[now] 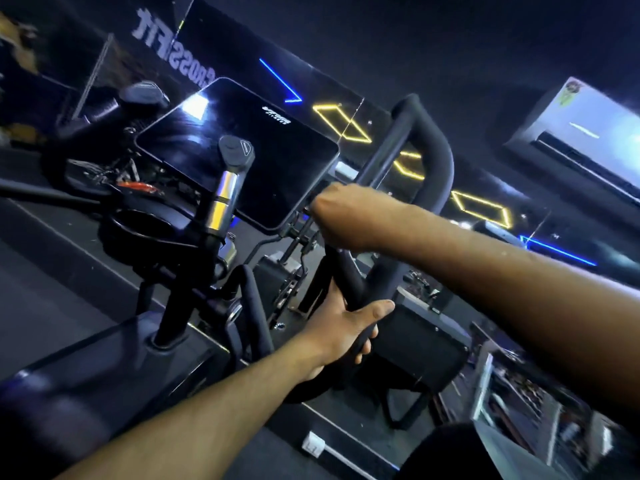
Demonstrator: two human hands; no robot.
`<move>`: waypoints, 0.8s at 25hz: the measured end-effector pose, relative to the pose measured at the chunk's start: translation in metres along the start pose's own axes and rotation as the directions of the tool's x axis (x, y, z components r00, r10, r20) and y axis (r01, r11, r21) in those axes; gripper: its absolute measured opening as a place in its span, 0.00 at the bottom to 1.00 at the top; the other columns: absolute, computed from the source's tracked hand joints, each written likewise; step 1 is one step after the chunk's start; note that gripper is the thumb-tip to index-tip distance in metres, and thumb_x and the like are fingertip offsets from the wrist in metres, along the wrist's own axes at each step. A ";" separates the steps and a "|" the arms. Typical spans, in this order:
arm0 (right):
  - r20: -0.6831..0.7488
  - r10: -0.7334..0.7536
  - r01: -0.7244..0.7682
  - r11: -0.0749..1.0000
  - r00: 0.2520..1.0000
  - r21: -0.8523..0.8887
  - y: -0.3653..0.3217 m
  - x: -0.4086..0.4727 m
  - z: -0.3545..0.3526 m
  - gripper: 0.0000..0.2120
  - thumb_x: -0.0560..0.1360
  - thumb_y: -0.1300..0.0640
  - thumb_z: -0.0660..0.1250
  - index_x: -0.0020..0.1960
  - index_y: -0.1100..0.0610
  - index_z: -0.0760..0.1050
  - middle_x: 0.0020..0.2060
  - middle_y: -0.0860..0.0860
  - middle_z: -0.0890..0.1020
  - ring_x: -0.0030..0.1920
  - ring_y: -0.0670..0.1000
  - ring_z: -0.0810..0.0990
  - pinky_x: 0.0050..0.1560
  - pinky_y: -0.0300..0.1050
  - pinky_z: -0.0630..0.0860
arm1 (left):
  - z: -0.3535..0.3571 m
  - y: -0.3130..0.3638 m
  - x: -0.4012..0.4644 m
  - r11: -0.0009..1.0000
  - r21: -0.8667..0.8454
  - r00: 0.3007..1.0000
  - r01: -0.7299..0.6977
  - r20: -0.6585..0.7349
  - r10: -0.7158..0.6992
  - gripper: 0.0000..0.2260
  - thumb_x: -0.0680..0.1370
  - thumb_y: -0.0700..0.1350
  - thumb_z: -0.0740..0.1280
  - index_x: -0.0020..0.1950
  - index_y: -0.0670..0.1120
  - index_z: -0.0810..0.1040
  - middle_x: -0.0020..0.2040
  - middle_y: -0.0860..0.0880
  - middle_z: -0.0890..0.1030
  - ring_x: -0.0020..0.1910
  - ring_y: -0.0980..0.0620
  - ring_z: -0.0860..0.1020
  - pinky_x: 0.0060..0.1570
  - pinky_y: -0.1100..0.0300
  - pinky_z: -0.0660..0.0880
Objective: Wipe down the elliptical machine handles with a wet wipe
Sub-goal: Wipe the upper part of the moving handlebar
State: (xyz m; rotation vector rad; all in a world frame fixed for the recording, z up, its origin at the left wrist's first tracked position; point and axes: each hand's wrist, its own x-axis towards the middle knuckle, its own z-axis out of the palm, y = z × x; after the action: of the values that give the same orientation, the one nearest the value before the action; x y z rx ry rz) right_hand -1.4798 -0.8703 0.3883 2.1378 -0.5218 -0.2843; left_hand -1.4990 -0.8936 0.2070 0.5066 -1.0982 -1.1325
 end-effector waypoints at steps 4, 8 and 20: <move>-0.018 0.089 -0.088 0.995 0.996 0.046 0.011 -0.002 -0.007 0.08 0.79 0.59 0.69 0.43 0.56 0.72 0.39 0.50 0.74 0.41 0.53 0.79 0.45 0.49 0.82 | -0.002 0.002 -0.001 1.000 -0.009 1.000 0.009 0.015 -0.009 0.25 0.79 0.49 0.75 0.69 0.53 0.65 0.38 0.44 0.79 0.30 0.47 0.76 0.28 0.56 0.73; -0.014 0.136 -0.134 0.987 0.991 0.090 -0.010 -0.006 0.007 0.14 0.79 0.65 0.66 0.40 0.55 0.64 0.41 0.50 0.71 0.42 0.55 0.80 0.42 0.48 0.82 | -0.002 0.003 -0.003 1.000 0.004 1.000 -0.005 0.019 0.005 0.24 0.79 0.49 0.75 0.69 0.52 0.66 0.38 0.43 0.78 0.30 0.46 0.76 0.28 0.56 0.73; -0.125 0.231 -0.210 0.964 0.965 0.164 0.014 -0.002 0.008 0.10 0.80 0.62 0.65 0.43 0.54 0.67 0.43 0.52 0.75 0.42 0.54 0.81 0.45 0.51 0.83 | -0.004 0.005 -0.005 1.000 0.005 0.999 0.019 0.043 -0.019 0.25 0.79 0.50 0.75 0.71 0.55 0.65 0.40 0.44 0.80 0.33 0.46 0.78 0.30 0.55 0.75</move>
State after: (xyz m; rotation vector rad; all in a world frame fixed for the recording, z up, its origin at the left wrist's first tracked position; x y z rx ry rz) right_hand -1.4883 -0.8823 0.3956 2.1991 -0.7101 0.0346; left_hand -1.4934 -0.8876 0.2076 0.4990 -1.1353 -1.1629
